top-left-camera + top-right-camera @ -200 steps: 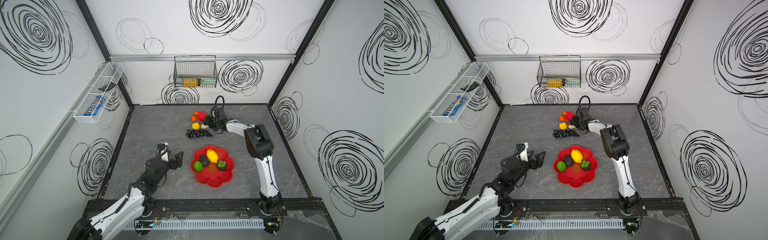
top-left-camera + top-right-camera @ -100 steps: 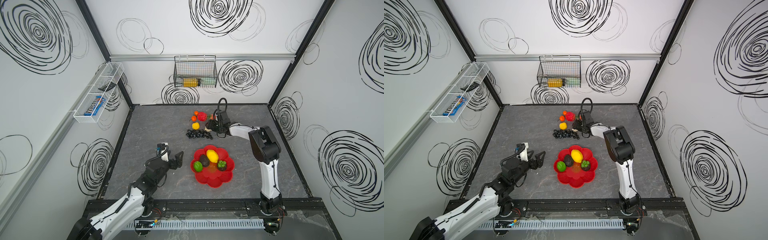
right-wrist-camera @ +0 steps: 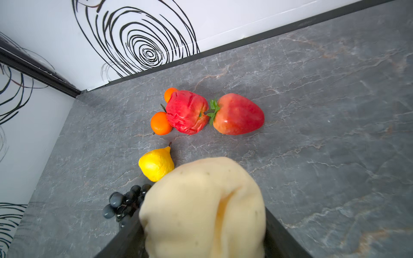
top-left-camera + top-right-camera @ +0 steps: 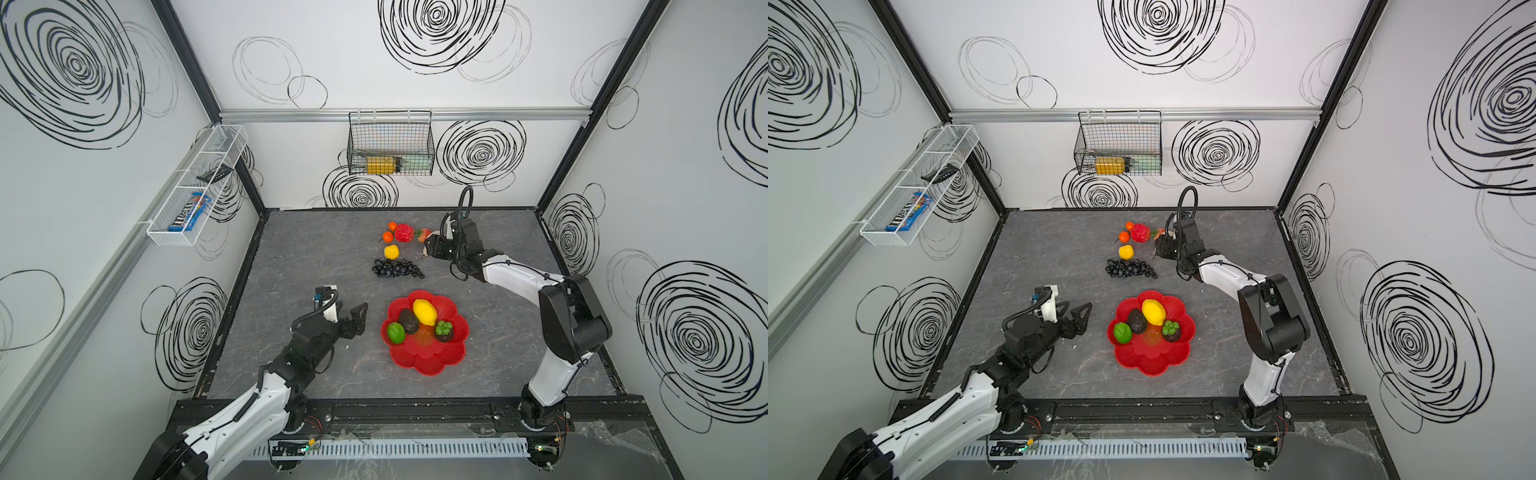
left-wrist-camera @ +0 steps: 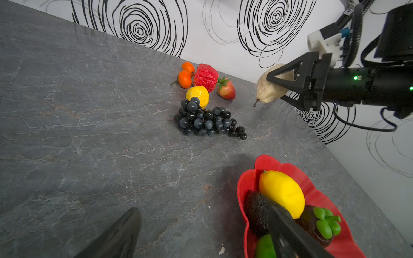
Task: Arrange fruit in a fruit bowl
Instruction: Pick up the fruit from the top-center of the table, then place the fruit in the fruit bowl.
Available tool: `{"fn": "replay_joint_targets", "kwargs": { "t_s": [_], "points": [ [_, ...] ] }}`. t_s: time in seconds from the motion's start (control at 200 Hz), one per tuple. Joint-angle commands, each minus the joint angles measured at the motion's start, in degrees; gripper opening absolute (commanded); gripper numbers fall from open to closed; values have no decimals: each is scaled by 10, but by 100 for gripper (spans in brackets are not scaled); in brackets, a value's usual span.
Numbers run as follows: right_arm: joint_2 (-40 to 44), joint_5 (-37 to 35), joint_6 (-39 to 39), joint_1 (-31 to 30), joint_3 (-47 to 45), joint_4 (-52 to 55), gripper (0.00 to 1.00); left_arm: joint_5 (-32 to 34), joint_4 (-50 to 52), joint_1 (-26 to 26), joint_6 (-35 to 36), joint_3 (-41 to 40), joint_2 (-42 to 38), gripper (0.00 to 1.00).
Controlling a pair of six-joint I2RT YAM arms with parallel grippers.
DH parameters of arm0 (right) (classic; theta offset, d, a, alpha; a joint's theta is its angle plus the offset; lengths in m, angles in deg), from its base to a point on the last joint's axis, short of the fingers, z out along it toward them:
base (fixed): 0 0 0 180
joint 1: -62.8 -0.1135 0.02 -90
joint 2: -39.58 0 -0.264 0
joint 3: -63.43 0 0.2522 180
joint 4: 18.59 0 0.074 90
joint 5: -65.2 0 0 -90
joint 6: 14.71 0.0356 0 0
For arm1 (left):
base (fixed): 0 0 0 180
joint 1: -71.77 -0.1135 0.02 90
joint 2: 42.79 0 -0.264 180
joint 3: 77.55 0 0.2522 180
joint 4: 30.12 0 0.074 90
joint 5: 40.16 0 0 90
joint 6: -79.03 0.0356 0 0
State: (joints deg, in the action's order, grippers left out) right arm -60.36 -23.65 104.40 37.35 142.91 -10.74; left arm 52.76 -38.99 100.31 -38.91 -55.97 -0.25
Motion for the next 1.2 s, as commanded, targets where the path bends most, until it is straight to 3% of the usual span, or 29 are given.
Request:
{"fn": "replay_joint_targets", "kwargs": {
  "t_s": [0.0,0.18,0.38,0.53,0.63,0.71,1.196],
  "points": [
    [49,-3,-33,-16,-36,-21,69,-9,-46,-7,-10,-8,-6,93],
    [115,41,-16,-21,-93,-28,69,-35,-75,-9,-10,-14,5,93],
    [189,99,71,-21,-159,-33,70,-111,-159,3,-2,-10,59,90],
    [233,155,149,-22,-206,-47,69,-67,-220,99,31,3,79,90],
    [257,194,200,-22,-242,-77,69,-5,-288,183,102,5,98,90],
    [276,221,239,-26,-266,-102,68,16,-341,218,151,11,131,91],
    [386,266,342,-68,-328,-145,67,-27,-565,224,204,69,334,92]
  ]
}}
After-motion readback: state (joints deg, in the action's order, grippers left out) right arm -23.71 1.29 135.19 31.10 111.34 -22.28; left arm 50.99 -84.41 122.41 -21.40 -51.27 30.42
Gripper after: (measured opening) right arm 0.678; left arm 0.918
